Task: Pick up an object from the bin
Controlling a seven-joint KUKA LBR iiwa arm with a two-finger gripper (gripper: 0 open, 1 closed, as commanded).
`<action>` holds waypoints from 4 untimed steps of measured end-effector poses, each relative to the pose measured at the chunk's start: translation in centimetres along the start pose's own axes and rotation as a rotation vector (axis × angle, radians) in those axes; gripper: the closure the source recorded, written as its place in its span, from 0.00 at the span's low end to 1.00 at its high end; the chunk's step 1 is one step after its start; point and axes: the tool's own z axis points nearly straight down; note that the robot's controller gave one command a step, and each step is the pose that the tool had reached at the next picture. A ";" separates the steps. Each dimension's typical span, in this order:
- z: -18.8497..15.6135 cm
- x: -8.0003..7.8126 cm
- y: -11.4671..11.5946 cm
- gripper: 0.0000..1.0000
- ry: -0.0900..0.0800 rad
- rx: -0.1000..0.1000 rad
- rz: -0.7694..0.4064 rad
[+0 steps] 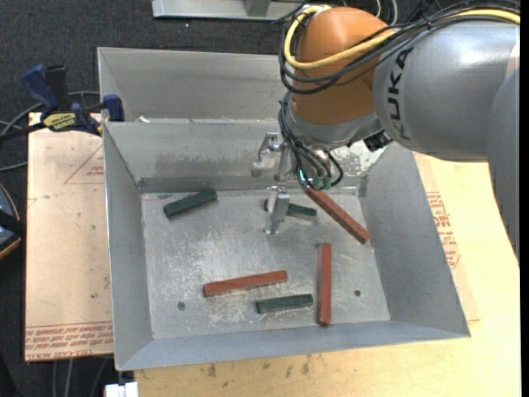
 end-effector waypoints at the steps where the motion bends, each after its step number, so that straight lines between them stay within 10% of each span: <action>1: -0.5 -0.1 0.0 0.00 -0.008 -0.001 0.001; 4: 4.2 3.8 -13.1 0.00 -0.008 0.002 -0.049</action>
Offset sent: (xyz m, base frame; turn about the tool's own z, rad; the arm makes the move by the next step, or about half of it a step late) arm -0.0028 -0.0831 -0.0583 -0.0422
